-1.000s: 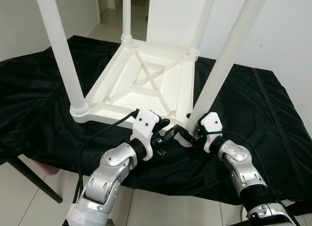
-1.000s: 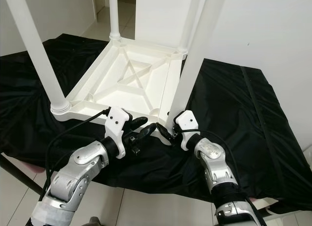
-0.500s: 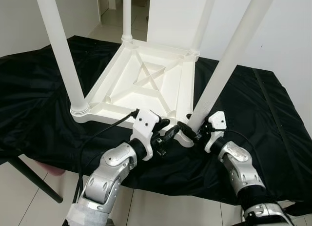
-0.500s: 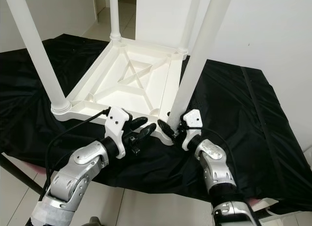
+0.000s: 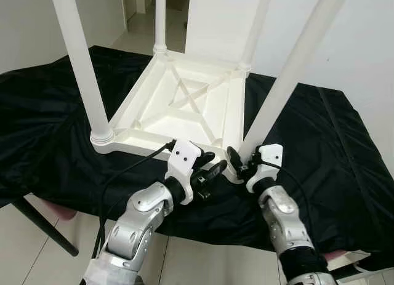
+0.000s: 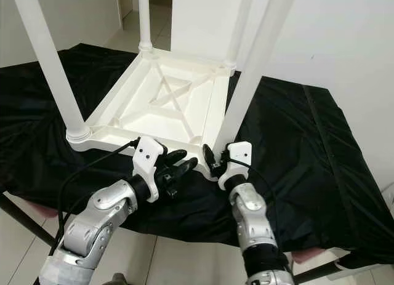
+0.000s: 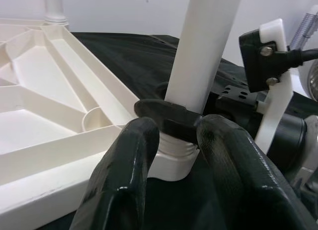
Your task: Building children table
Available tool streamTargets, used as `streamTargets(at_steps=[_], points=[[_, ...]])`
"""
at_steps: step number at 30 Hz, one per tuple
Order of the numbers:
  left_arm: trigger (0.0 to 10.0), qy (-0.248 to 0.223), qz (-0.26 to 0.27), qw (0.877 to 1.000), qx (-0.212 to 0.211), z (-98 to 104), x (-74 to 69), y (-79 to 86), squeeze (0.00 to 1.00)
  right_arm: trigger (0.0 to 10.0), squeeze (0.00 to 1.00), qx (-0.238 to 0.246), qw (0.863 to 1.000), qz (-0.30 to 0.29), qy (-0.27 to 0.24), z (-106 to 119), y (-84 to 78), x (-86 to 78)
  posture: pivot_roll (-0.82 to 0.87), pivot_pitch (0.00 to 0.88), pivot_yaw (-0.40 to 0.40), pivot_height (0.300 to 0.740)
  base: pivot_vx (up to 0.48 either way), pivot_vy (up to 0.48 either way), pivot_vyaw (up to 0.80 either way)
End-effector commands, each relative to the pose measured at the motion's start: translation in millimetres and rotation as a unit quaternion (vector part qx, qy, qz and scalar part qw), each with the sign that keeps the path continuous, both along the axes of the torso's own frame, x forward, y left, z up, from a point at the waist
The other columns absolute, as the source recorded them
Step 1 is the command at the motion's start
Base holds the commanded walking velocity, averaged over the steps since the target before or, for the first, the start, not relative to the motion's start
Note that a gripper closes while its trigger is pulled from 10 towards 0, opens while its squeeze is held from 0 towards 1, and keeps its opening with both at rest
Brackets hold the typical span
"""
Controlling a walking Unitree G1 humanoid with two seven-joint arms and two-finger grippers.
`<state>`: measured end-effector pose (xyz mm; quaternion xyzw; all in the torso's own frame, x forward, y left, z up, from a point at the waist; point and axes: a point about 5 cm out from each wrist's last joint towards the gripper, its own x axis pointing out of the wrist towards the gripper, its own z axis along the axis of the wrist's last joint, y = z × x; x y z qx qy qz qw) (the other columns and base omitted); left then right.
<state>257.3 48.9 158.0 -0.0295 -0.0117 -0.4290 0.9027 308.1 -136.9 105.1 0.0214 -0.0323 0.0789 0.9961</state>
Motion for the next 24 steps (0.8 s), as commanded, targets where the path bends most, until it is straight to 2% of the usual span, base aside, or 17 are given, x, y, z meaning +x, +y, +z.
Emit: streamTargets(at_steps=[1,2,4,5,6,8,9,10,11,12,13,14,24], points=[[10.0,0.006,-0.003,1.0,0.0,-2.0,-2.4,-2.1,0.0,0.0,0.0,-0.021,0.992,-0.107,0.058,-16.2,-22.8,-1.2,0.12,0.017,-0.076,0.74,0.0,0.0,0.0],[10.0,0.006,-0.003,1.0,0.0,-2.1,-2.5,-2.6,0.0,0.0,0.0,-0.026,0.989,-0.124,0.07,-19.3,-22.1,-1.5,0.12,0.015,-0.078,0.74,0.0,0.0,0.0],[10.0,0.006,-0.005,1.0,0.0,-2.2,-2.9,-3.6,0.0,0.0,0.0,-0.023,0.99,-0.109,0.083,-22.7,-7.3,-2.6,0.12,0.014,-0.079,0.74,0.0,0.0,0.0],[10.0,0.006,-0.005,1.0,0.0,-2.2,-2.9,-3.6,0.0,0.0,0.0,-0.023,0.99,-0.109,0.083,-22.7,-7.3,-2.6,0.12,0.014,-0.079,0.74,0.0,0.0,0.0],[10.0,0.006,-0.006,1.0,0.0,-2.3,-3.0,-4.1,0.0,0.0,0.0,-0.01,0.993,-0.083,0.077,-20.5,3.4,-3.2,0.12,0.011,-0.081,0.74,0.0,0.0,0.0],[10.0,0.006,-0.005,1.0,0.0,-2.3,-3.1,-4.1,0.0,0.0,0.0,0.001,0.996,-0.065,0.062,-15.7,7.4,-2.8,0.12,0.011,-0.081,0.74,0.0,0.0,0.0],[10.0,0.006,-0.005,1.0,0.0,-2.4,-3.2,-3.9,0.0,3.6,0.0,0.013,0.997,-0.054,0.045,-8.4,9.3,-2.3,0.13,0.009,-0.083,0.74,0.0,0.0,0.0],[10.0,0.006,-0.005,1.0,0.0,-2.4,-3.2,-3.9,0.0,3.6,0.0,0.013,0.997,-0.054,0.045,-8.4,9.3,-2.3,0.13,0.009,-0.083,0.74,0.0,0.0,0.0],[10.0,0.006,-0.005,1.0,0.001,-2.6,-3.5,-3.8,0.0,10.0,0.0,0.02,0.997,-0.054,0.044,-7.0,8.7,-2.0,0.13,0.008,-0.083,0.74,0.0,0.0,0.0],[10.0,0.006,-0.006,1.0,0.001,-2.5,-3.6,-3.6,0.0,10.0,0.88,0.029,0.998,-0.047,0.041,-5.6,8.5,-1.5,0.13,0.007,-0.083,0.74,0.0,0.0,0.0],[10.0,0.006,-0.006,1.0,0.001,-2.5,-3.6,-3.6,0.0,10.0,0.88,0.029,0.998,-0.047,0.041,-5.6,8.5,-1.5,0.13,0.007,-0.083,0.74,0.0,0.0,0.0],[10.0,0.006,-0.006,1.0,0.002,-2.6,-3.8,-3.3,0.0,10.0,1.0,0.029,0.998,-0.04,0.036,-4.2,7.7,-1.3,0.13,0.007,-0.08,0.74,0.0,0.0,0.0],[10.0,0.007,-0.008,1.0,0.004,-3.1,-4.7,-2.2,0.0,10.0,1.0,0.026,0.998,0.051,0.02,2.7,-4.9,-0.2,0.12,0.01,-0.074,0.74,0.0,0.0,0.0]])
